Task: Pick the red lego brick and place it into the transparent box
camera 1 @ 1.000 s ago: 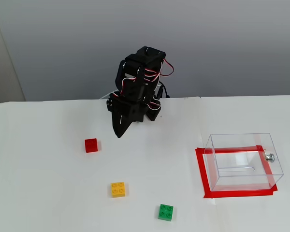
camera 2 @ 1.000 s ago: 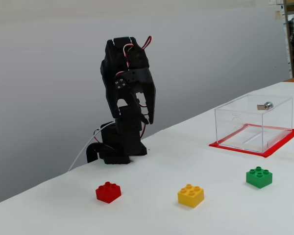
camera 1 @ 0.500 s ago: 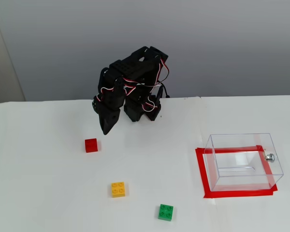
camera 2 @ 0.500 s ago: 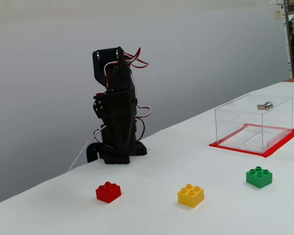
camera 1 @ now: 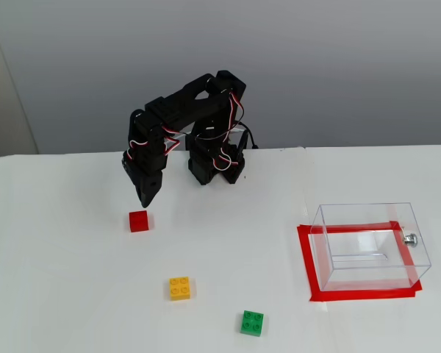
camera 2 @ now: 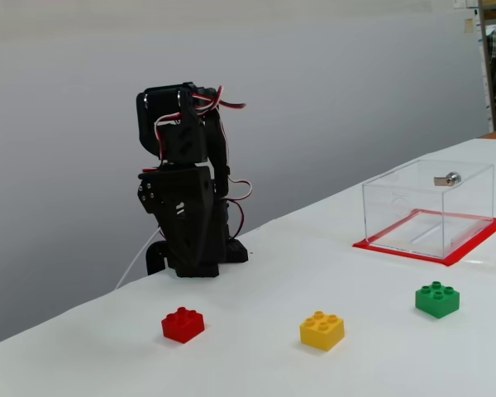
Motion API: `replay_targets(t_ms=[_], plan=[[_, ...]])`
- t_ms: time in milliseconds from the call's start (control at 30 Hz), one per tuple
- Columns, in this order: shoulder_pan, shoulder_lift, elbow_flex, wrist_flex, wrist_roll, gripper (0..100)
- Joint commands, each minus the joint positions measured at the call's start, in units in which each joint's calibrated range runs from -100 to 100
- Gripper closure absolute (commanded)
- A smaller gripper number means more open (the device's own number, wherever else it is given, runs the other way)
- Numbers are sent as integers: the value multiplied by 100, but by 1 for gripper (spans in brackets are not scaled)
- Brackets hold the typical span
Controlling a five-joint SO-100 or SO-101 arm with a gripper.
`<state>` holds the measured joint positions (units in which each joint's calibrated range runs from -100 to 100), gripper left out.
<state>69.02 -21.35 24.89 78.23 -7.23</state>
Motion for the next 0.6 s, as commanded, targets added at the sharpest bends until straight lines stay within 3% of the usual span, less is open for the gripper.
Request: replay_targets(t_ms=[0, 567], plan=[[8, 162, -210, -112, 65, 98], [481, 230, 1182, -1235, 71, 98]])
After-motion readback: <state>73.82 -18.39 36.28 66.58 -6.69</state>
